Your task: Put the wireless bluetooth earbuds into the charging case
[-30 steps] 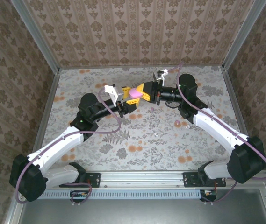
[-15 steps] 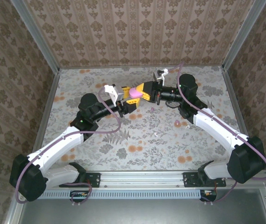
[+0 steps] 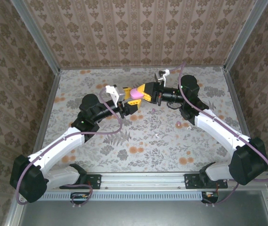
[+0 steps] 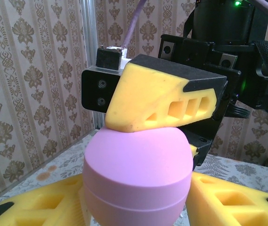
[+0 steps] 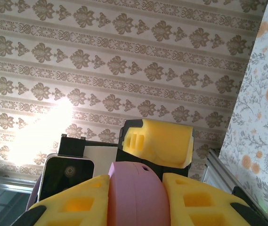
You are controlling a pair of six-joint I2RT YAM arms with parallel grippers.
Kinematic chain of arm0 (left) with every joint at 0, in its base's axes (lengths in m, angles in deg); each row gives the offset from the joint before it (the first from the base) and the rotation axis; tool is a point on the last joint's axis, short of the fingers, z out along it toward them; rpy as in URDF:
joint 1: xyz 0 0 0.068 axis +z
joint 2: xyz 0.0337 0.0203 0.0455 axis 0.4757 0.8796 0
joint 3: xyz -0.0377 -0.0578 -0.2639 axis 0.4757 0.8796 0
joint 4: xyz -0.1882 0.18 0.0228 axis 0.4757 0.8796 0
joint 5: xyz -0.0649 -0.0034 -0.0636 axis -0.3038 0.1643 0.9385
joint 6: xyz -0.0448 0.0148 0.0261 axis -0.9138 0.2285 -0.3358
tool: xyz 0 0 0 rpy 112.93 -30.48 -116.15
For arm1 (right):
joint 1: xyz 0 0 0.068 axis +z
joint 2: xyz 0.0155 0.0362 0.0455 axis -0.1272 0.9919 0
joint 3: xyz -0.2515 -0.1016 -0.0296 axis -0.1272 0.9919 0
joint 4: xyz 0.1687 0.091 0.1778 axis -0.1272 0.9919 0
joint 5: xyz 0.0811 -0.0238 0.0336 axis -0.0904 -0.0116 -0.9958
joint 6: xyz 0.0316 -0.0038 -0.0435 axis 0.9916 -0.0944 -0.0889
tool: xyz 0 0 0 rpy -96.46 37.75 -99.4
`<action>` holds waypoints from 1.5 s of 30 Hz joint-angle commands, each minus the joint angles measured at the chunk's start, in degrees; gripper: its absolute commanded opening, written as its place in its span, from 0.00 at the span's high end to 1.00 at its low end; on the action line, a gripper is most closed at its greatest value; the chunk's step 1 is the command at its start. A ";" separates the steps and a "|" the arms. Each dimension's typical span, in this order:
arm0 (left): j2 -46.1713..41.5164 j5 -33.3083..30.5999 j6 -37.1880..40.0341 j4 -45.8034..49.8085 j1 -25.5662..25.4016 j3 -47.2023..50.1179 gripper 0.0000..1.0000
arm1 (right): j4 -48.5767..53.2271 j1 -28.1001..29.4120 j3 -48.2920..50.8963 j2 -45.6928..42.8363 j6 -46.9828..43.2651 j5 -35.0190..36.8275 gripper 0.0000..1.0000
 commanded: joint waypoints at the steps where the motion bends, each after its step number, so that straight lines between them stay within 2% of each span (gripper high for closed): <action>1: 0.16 0.29 -1.22 -2.72 -0.17 -1.82 0.47 | -1.94 0.24 0.40 0.02 -1.47 0.28 0.78; 9: -0.13 0.24 -1.39 -2.68 -0.08 -1.62 0.47 | -2.55 0.24 0.75 0.12 -1.33 0.28 0.78; 26: -0.10 0.55 -1.57 -2.77 -0.08 -1.76 0.56 | -2.00 0.26 1.25 -0.02 -1.87 0.36 0.77; 30: -0.18 0.47 -1.82 -2.83 -0.08 -1.70 0.52 | -1.83 0.24 1.36 -0.04 -2.00 0.36 0.77; 35: -0.35 0.48 -1.84 -2.70 -0.08 -1.61 0.52 | -1.82 0.25 1.34 -0.11 -2.00 0.38 0.77; 45: -0.18 1.08 -1.25 -1.68 -0.13 -1.81 0.59 | -2.81 0.28 1.16 -0.65 -0.94 0.49 0.77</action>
